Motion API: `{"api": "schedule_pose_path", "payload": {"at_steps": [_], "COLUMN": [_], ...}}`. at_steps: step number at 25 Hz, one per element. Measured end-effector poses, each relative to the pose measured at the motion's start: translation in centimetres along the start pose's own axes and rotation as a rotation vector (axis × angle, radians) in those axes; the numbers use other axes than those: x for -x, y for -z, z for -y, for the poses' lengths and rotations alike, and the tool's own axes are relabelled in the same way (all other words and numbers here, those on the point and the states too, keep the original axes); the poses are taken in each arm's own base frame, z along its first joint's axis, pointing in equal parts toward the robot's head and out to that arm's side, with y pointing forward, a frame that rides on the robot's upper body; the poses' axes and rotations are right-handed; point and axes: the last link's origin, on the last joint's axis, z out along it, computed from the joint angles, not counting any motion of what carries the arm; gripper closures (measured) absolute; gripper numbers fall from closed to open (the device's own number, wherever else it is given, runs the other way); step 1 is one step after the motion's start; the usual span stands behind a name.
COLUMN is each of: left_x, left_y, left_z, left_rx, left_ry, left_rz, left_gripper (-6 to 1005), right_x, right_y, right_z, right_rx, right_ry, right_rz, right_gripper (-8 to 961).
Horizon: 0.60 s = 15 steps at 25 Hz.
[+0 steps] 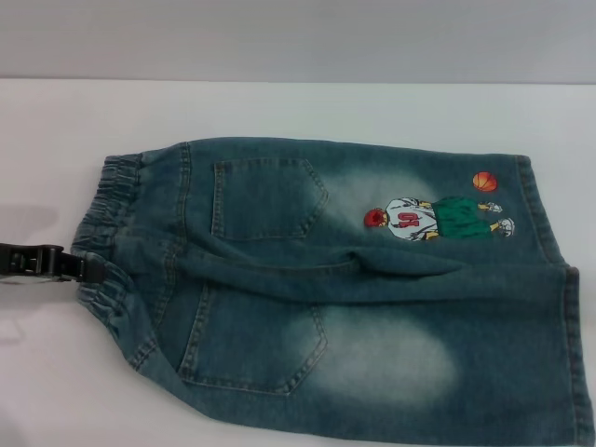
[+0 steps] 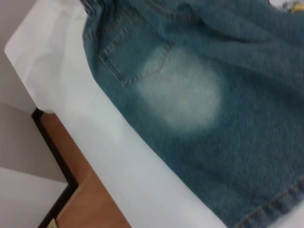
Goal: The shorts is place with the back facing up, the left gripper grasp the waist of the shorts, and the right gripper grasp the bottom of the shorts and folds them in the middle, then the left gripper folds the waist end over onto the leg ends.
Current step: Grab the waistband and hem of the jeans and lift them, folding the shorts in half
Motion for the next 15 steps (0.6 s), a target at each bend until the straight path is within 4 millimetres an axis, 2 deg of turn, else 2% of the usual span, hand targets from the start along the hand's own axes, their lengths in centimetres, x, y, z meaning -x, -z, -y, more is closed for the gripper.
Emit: {"api": "schedule_pose_path", "payload": {"at_steps": [15], "left_x": [0.0], "left_y": [0.0], "left_z": [0.0], "left_rx": [0.0], "left_ry": [0.0], "left_rz": [0.0], "left_gripper": [958], "right_x": [-0.3], "right_y": [-1.8], "right_z": [0.7], "right_rx": [-0.031], "right_ry": [-0.045], "right_rz": [-0.087], "right_gripper": [362]}}
